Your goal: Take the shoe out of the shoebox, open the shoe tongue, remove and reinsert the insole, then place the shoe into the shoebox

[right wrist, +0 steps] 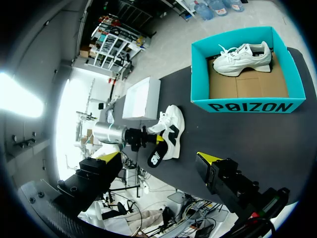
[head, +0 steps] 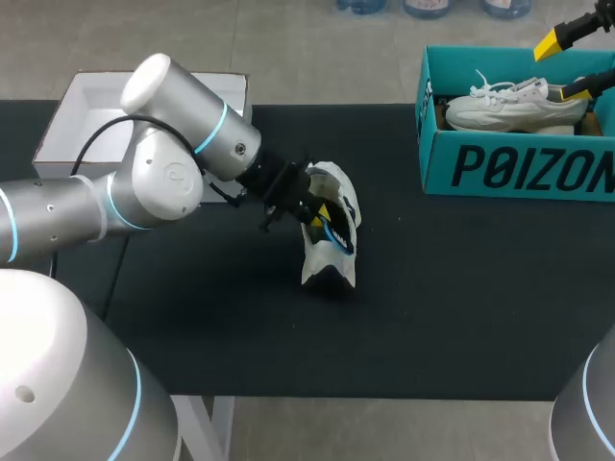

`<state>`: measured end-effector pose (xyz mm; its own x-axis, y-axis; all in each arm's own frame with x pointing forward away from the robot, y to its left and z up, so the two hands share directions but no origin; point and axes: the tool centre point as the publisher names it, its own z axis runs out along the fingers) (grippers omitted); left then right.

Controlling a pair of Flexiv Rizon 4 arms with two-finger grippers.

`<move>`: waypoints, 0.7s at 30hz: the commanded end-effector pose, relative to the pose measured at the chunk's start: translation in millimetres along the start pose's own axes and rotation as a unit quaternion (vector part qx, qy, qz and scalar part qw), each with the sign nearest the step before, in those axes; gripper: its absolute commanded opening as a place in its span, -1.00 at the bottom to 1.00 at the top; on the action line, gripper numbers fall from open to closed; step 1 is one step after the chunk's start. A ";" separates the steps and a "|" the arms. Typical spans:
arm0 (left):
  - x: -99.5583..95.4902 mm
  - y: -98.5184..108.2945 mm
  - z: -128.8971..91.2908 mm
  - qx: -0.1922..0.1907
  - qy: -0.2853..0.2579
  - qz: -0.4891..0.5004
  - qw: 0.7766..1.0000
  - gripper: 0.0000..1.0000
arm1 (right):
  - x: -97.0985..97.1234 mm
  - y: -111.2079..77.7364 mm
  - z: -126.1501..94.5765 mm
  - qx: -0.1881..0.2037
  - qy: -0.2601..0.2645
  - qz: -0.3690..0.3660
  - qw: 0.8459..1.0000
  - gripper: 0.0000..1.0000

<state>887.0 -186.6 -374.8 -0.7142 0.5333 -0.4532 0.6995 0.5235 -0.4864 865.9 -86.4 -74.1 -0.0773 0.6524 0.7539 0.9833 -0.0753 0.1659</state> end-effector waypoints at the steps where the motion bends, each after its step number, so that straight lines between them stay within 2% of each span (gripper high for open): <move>1: -13.0 9.3 15.3 -0.030 0.006 -0.012 0.999 -1.00 | -0.1 0.4 0.2 0.000 -0.001 0.000 1.000 1.00; 3: -12.4 7.7 12.9 -0.017 0.000 -0.011 1.000 -0.93 | -0.1 0.4 0.2 0.000 -0.001 0.000 1.000 1.00; 4: -11.3 4.7 11.2 -0.014 -0.001 -0.007 1.000 -0.11 | -0.1 0.4 0.2 0.000 -0.001 0.000 1.000 1.00; 5: -9.5 1.0 8.4 -0.002 -0.003 0.000 1.000 0.36 | -0.1 0.4 0.2 0.000 -0.001 0.000 1.000 1.00; 7: -6.5 -5.2 4.4 0.003 -0.006 0.005 1.000 0.35 | -0.1 0.4 0.2 0.000 -0.001 0.000 1.000 1.00; 8: -4.3 -10.2 0.5 0.016 -0.010 0.011 1.000 0.30 | -0.1 0.4 0.2 0.000 -0.001 0.000 1.000 1.00; 10: -2.1 -15.8 -3.5 0.016 -0.014 0.018 1.000 0.14 | -0.1 0.4 0.2 0.000 -0.001 0.000 1.000 1.00; 11: -0.5 -20.3 -6.3 0.021 -0.019 0.024 0.999 -0.11 | -0.1 0.4 0.2 0.000 -0.001 0.000 1.000 1.00; 12: 0.1 -22.6 -7.7 0.025 -0.019 0.027 0.999 -0.17 | -0.1 0.4 0.2 0.000 -0.001 0.000 1.000 1.00; 13: 1.0 -25.6 -8.4 0.021 -0.019 0.030 0.999 -0.79 | -0.1 0.4 0.2 0.000 -0.001 0.000 1.000 1.00; 14: 1.4 -27.0 -8.7 0.024 -0.019 0.034 0.999 -0.97 | -0.1 0.4 0.2 0.000 -0.001 0.000 1.000 1.00; 21: 3.1 -25.5 -0.7 0.015 0.000 0.040 0.999 -1.00 | -0.1 0.4 0.2 0.000 -0.001 0.000 1.000 1.00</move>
<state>864.8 -193.5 -362.2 -0.6553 0.5657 -0.5005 0.7541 0.4515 -0.4770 865.9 -86.6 -74.1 -0.0771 0.6524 0.7539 0.9832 -0.0755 0.1659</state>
